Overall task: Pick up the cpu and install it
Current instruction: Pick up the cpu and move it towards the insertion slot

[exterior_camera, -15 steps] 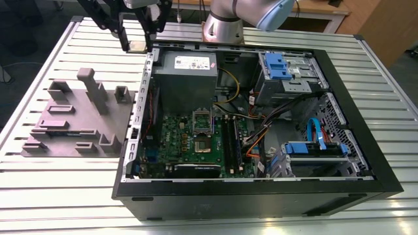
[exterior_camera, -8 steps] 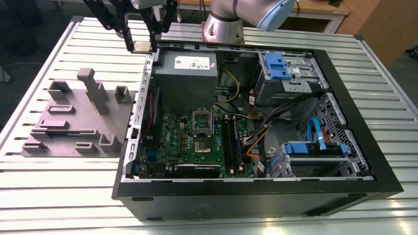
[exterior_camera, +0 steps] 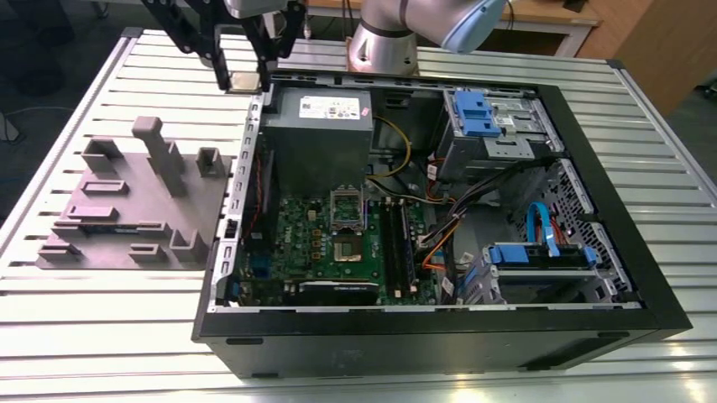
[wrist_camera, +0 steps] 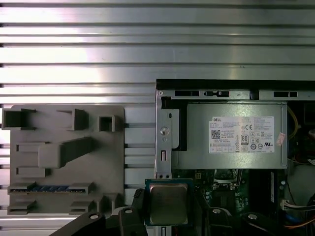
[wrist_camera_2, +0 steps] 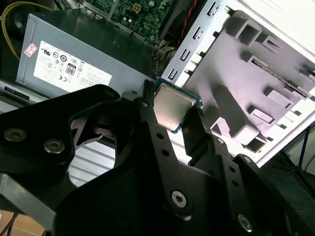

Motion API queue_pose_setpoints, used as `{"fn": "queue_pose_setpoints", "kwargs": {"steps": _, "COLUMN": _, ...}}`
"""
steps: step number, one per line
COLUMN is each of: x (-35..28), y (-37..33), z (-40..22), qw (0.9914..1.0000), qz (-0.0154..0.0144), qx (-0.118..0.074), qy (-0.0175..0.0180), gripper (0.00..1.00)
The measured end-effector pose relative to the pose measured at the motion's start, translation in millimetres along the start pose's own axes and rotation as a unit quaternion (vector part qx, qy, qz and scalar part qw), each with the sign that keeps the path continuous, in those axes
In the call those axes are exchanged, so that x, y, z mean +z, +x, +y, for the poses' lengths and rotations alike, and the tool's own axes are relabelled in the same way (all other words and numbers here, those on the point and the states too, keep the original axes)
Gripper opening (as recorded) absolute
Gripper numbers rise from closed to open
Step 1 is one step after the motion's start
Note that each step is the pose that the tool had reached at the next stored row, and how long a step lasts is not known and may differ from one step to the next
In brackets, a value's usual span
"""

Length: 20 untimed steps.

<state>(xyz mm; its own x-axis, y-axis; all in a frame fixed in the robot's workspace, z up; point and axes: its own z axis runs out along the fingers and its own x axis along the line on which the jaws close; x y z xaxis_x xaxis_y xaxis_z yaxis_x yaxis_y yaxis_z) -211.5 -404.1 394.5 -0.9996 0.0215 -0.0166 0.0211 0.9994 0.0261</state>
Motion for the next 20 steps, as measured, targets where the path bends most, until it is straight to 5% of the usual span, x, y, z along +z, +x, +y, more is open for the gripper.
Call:
{"fn": "queue_pose_setpoints", "kwargs": {"steps": 7, "x": 0.0, "y": -0.8, "z": -4.8, "qw": 1.0, "qz": 0.0, "qx": 0.0, "qy": 0.0005, "gripper": 0.47}}
{"fn": "queue_pose_setpoints", "kwargs": {"steps": 20, "x": 0.3, "y": -18.5, "z": -4.5, "qw": 1.0, "qz": 0.0, "qx": 0.0, "qy": 0.0005, "gripper": 0.47}}
